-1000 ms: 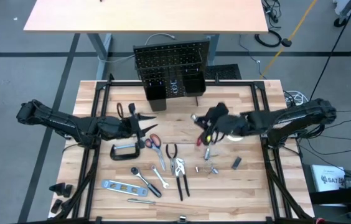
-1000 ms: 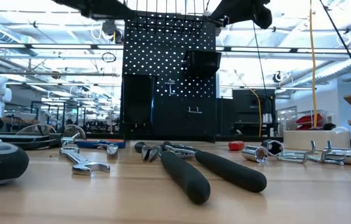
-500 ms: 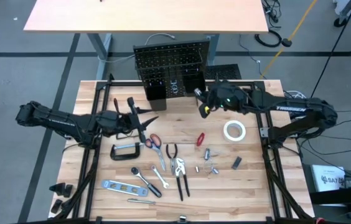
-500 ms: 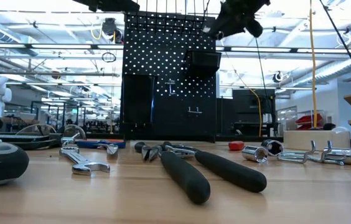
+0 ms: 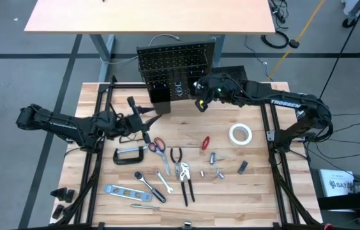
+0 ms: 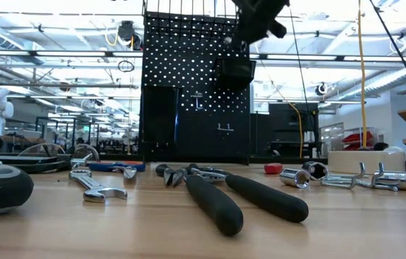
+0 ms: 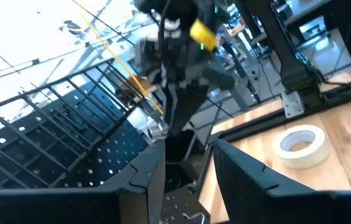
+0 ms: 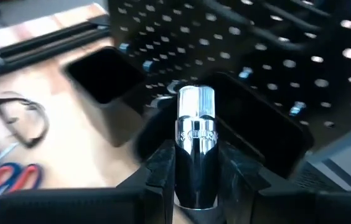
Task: Hang tools onto peg board
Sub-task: Put the left extension bar on the right black bin on the peg board, then put the extension bar on the right black bin on the peg board
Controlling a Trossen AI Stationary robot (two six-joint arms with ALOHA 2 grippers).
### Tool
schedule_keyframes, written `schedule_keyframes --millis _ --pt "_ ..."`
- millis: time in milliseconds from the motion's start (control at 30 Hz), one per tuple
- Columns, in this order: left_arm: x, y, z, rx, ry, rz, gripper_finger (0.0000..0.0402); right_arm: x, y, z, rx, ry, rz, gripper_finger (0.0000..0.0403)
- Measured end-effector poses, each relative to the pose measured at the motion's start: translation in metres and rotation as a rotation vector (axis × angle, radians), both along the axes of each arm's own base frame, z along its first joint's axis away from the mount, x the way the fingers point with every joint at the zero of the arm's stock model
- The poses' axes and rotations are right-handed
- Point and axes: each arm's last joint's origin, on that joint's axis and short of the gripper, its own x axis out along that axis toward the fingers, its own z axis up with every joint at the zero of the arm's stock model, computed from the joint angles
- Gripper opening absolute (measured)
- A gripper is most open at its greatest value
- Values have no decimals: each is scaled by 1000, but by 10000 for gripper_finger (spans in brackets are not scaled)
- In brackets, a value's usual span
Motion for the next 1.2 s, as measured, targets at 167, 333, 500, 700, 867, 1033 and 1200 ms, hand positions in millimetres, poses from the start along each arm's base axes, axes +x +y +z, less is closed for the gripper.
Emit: schedule_keyframes --millis 167,333,500,700,867,1033,1200 --pt "0 0 0 -15 -7 -5 132 2 -13 -7 -8 31 -28 78" --pt "0 0 -6 -66 32 -10 132 2 -18 -7 -12 28 -34 78" --pt "0 0 -13 -174 67 -9 132 2 -19 -7 -19 38 -28 104" --pt "0 -4 -15 -305 38 -23 132 1 -19 -8 -32 58 -15 187" --pt "-1 -8 -23 -375 92 -26 132 0 -18 -7 -28 65 -16 213" --pt "-4 -12 -35 -428 196 -21 132 -13 -6 2 10 51 -20 211" --pt "-7 -16 -51 -476 269 -86 132 -24 28 8 77 56 16 208"
